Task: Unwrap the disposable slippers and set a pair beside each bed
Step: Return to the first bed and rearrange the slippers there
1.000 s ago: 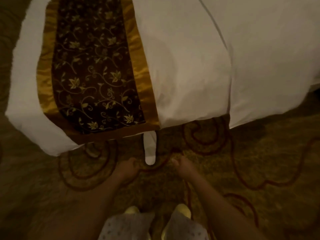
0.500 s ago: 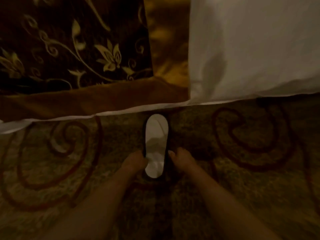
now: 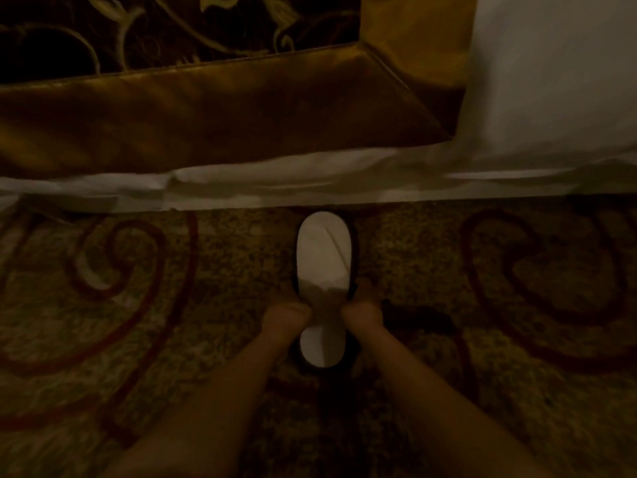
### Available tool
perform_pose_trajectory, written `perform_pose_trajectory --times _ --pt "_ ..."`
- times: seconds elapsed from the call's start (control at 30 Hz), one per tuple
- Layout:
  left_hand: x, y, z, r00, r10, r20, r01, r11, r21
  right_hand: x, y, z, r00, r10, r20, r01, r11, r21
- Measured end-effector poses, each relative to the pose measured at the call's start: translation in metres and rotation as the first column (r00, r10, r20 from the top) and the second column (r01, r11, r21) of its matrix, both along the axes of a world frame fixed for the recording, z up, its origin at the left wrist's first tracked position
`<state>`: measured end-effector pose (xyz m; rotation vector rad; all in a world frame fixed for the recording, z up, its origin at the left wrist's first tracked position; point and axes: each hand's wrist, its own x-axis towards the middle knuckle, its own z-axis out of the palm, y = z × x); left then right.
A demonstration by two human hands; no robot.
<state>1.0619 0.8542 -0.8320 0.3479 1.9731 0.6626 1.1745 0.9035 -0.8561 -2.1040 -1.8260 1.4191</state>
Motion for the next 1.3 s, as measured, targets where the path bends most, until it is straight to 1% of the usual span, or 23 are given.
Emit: perform_pose_trajectory --times 0.03,0.07,0.1,0.17,0.27,0.33,0.43,0.5,0.57,0.67,0.7,0.77,0.8,0.83,0.87,0.9,0.93,0.97,1.03,1.07,1.1,1.17,1.3 --pt "-0.002 0.002 -0.001 0.994 0.034 0.104 -0.041 0.997 0.065 0.000 -0.002 -0.001 0.997 -0.064 -0.046 0.065 0.998 0.013" --pt "-0.003 0.002 -0.003 0.991 0.047 0.127 -0.070 0.979 0.189 0.001 -0.004 -0.002 0.989 -0.117 -0.093 0.119 0.993 0.025" --pt "-0.003 0.003 -0.008 0.977 0.123 0.173 -0.155 0.969 0.191 0.003 -0.006 -0.001 0.978 -0.153 -0.141 0.159 0.987 0.033" --pt "0.000 0.002 -0.007 0.983 0.151 0.099 -0.166 0.974 0.155 0.009 -0.008 0.002 0.946 -0.217 -0.241 0.229 0.973 0.022" --pt "-0.002 0.000 -0.009 0.950 0.187 0.250 -0.234 0.957 0.171 0.019 -0.010 0.009 0.857 -0.329 -0.396 0.316 0.944 -0.101" --pt "-0.005 -0.001 -0.010 0.948 0.208 0.242 -0.257 0.947 0.191 0.024 -0.007 0.010 0.854 -0.344 -0.390 0.327 0.938 -0.112" --pt "-0.006 -0.003 -0.012 0.958 0.243 0.151 -0.268 0.947 0.178 0.034 0.003 0.013 0.876 -0.337 -0.346 0.369 0.929 0.030" --pt "-0.009 -0.007 -0.015 0.968 0.223 0.118 -0.243 0.950 0.196 0.046 0.012 0.014 0.863 -0.383 -0.329 0.428 0.901 0.074" --pt "-0.012 -0.012 -0.014 0.975 0.203 0.090 -0.216 0.962 0.169 0.060 0.020 0.011 0.881 -0.395 -0.261 0.434 0.894 0.111" --pt "-0.020 -0.017 -0.016 0.976 0.207 0.068 -0.216 0.961 0.171 0.076 0.028 0.003 0.964 -0.264 -0.011 0.264 0.959 0.108" --pt "-0.021 -0.018 -0.014 0.976 0.206 0.072 -0.216 0.961 0.171 0.078 0.028 0.001 0.975 -0.210 0.071 0.200 0.972 0.119" --pt "-0.023 -0.018 -0.013 0.971 0.219 0.092 -0.232 0.960 0.159 0.078 0.027 -0.001 0.975 -0.164 0.148 0.144 0.980 0.137" --pt "-0.024 -0.018 -0.013 0.967 0.231 0.110 -0.245 0.958 0.146 0.076 0.026 0.000 0.968 -0.151 0.198 0.112 0.975 0.192" --pt "-0.025 -0.018 -0.012 0.963 0.235 0.131 -0.252 0.959 0.131 0.073 0.025 0.004 0.951 -0.100 0.293 0.013 0.958 0.285" --pt "-0.026 -0.017 -0.011 0.960 0.234 0.153 -0.253 0.959 0.127 0.069 0.025 0.008 0.921 -0.018 0.390 -0.145 0.912 0.384" --pt "-0.027 -0.016 -0.010 0.960 0.224 0.167 -0.246 0.961 0.124 0.066 0.026 0.013 0.897 0.085 0.433 -0.303 0.833 0.464" --pt "-0.027 -0.015 -0.007 0.962 0.213 0.168 -0.234 0.965 0.118 0.061 0.027 0.018 0.877 0.232 0.420 -0.442 0.733 0.517" --pt "-0.028 -0.015 -0.004 0.967 0.199 0.162 -0.218 0.970 0.107 0.055 0.028 0.024 0.826 0.416 0.381 -0.564 0.617 0.549" --pt "-0.031 -0.014 0.001 0.971 0.170 0.170 -0.188 0.977 0.101 0.039 0.024 0.031 0.644 0.691 0.329 -0.707 0.374 0.600" --pt "-0.034 -0.014 0.004 0.966 0.154 0.206 -0.179 0.978 0.111 0.031 0.020 0.033 0.574 0.753 0.321 -0.740 0.309 0.598" --pt "-0.035 -0.015 0.009 0.955 0.140 0.261 -0.177 0.976 0.125 0.024 0.017 0.033 0.533 0.784 0.317 -0.760 0.279 0.587" --pt "-0.039 -0.016 0.018 0.917 0.118 0.381 -0.183 0.973 0.140 0.014 0.012 0.031 0.511 0.805 0.301 -0.776 0.280 0.566" --pt "-0.054 -0.021 0.024 0.903 0.021 0.429 -0.085 0.988 0.129 0.011 0.013 0.033 0.548 0.791 0.272 -0.737 0.302 0.605"
